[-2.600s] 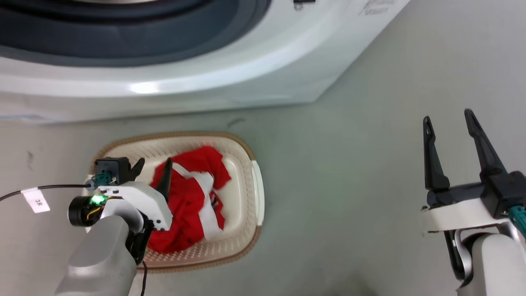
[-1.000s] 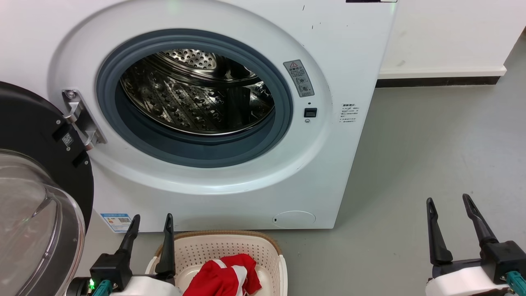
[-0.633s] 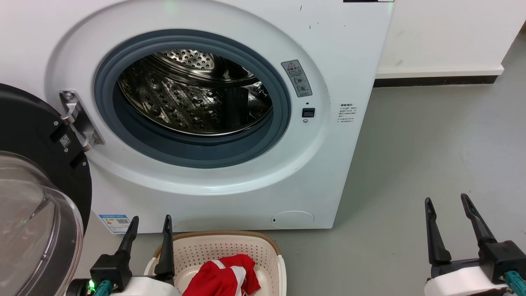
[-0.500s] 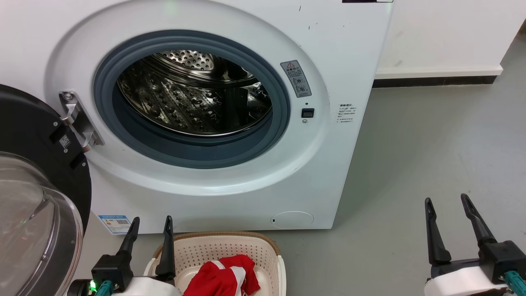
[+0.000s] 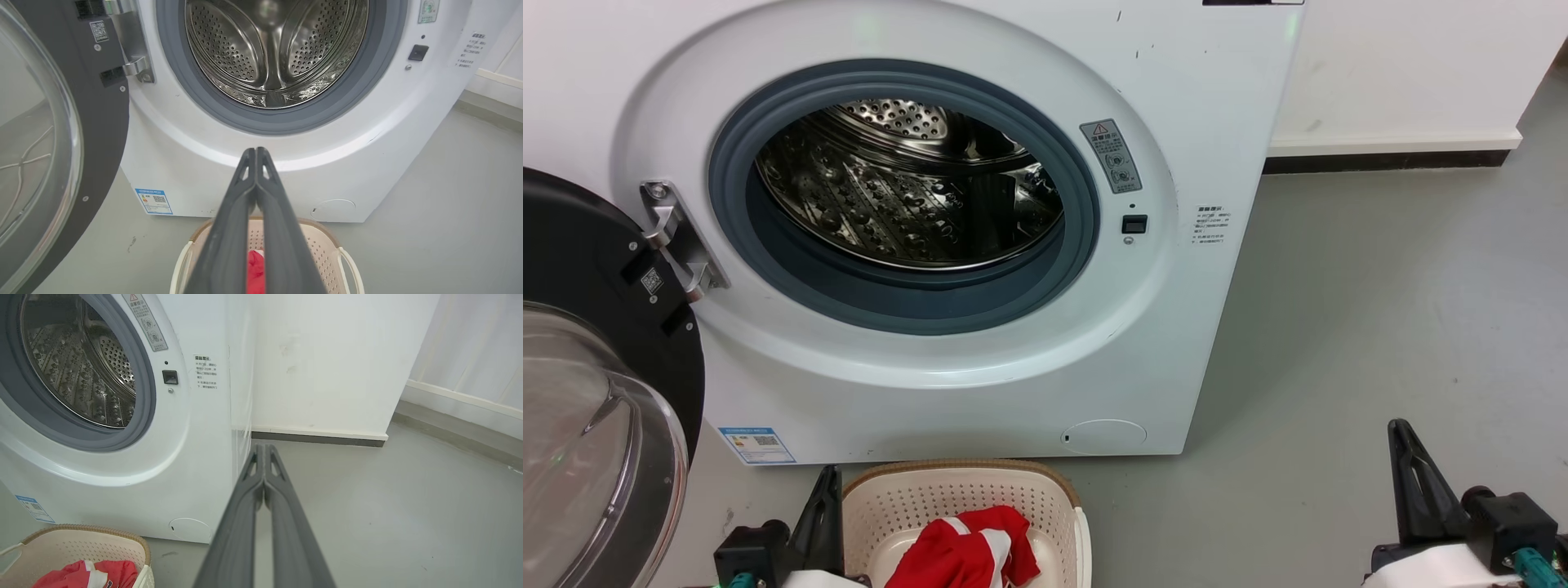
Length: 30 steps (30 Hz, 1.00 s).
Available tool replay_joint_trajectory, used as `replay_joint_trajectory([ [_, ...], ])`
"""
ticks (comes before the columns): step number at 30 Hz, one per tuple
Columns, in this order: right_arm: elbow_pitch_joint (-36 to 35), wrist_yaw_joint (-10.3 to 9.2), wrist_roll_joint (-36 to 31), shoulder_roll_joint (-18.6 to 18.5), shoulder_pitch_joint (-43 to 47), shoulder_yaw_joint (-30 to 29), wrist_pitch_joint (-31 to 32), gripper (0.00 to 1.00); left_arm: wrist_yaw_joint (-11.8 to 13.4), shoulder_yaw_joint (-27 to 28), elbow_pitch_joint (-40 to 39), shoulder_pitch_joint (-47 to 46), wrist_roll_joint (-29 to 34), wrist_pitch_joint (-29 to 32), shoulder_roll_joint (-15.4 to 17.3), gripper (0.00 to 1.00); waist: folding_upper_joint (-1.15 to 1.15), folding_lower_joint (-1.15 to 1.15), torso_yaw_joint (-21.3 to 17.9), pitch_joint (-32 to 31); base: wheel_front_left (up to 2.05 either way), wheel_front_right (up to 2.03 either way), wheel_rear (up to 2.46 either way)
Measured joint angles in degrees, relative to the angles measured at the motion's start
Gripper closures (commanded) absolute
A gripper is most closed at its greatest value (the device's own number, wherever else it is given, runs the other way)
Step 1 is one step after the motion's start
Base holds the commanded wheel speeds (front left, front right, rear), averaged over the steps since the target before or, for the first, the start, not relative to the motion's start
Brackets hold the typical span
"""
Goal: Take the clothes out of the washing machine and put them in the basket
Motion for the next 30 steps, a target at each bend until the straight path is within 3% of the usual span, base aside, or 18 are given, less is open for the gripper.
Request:
replay_joint_trajectory([
  [30,2.96,-0.01,35.11,0.01,-3.02,-0.37,7.68,1.00,-1.10,1.63,0.32,-2.64,-31.75,7.60,0.00,1.00,0.00,0.00,0.62,0.09,0.00,0.00,0.00],
])
